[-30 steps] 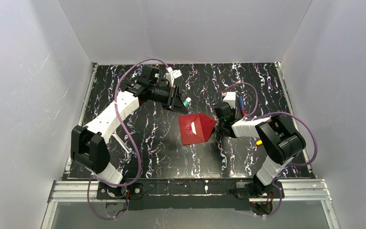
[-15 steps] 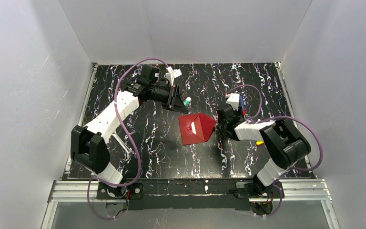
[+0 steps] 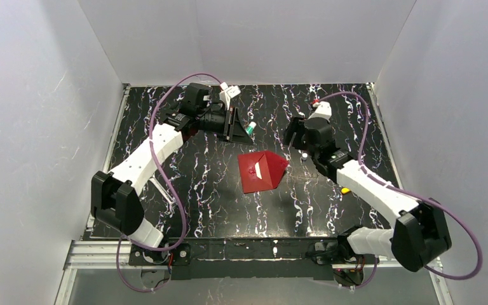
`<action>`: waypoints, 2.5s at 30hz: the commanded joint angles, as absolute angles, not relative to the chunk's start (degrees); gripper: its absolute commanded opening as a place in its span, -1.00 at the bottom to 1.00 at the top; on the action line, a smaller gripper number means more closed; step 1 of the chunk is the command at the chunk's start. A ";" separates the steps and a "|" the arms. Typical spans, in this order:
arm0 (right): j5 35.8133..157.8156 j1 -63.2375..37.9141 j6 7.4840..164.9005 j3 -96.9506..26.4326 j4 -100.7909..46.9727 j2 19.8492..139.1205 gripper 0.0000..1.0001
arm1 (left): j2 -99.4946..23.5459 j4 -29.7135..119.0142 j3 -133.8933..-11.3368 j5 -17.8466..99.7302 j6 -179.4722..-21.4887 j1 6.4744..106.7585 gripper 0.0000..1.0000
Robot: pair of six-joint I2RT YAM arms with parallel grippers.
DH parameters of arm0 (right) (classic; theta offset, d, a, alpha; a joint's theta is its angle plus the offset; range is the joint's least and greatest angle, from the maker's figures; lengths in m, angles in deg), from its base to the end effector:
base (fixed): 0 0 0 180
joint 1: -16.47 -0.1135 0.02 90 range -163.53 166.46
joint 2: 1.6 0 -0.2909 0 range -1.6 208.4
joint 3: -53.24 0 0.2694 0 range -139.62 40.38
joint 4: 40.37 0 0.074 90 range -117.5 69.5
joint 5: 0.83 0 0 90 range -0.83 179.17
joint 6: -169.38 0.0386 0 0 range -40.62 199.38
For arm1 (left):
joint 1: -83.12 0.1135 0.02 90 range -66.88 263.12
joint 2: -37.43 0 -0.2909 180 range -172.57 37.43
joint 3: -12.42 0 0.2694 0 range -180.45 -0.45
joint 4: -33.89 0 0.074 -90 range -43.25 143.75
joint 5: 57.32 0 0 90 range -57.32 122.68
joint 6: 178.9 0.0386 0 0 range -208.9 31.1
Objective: Place the letter into the envelope and seal it
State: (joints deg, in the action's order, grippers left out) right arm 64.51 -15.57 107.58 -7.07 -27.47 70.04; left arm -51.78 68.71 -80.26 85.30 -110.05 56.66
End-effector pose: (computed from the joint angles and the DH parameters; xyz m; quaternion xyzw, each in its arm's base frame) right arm 0.2561 0.1413 0.2919 0.0884 0.8238 0.1111 0.5488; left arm 0.3159 -0.1915 0.3700 0.2530 0.7706 -0.5308 0.2457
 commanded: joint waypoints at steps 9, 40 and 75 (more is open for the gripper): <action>99.01 -15.62 135.91 -12.44 -50.00 63.14 0.74 | -42.51 53.68 -76.21 83.55 -117.24 56.57 -1.00; 113.12 -15.80 137.33 -26.41 -47.79 74.11 -0.01 | -41.62 43.92 -75.38 86.84 -125.63 56.57 -1.00; 124.61 -16.49 124.50 -30.66 -43.00 77.20 -0.53 | -43.01 54.73 -78.57 87.02 -118.83 57.62 -1.00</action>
State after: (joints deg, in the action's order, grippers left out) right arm 124.79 -15.89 123.71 -29.49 -38.25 78.67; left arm -43.47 57.54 -76.50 85.04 -118.31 57.36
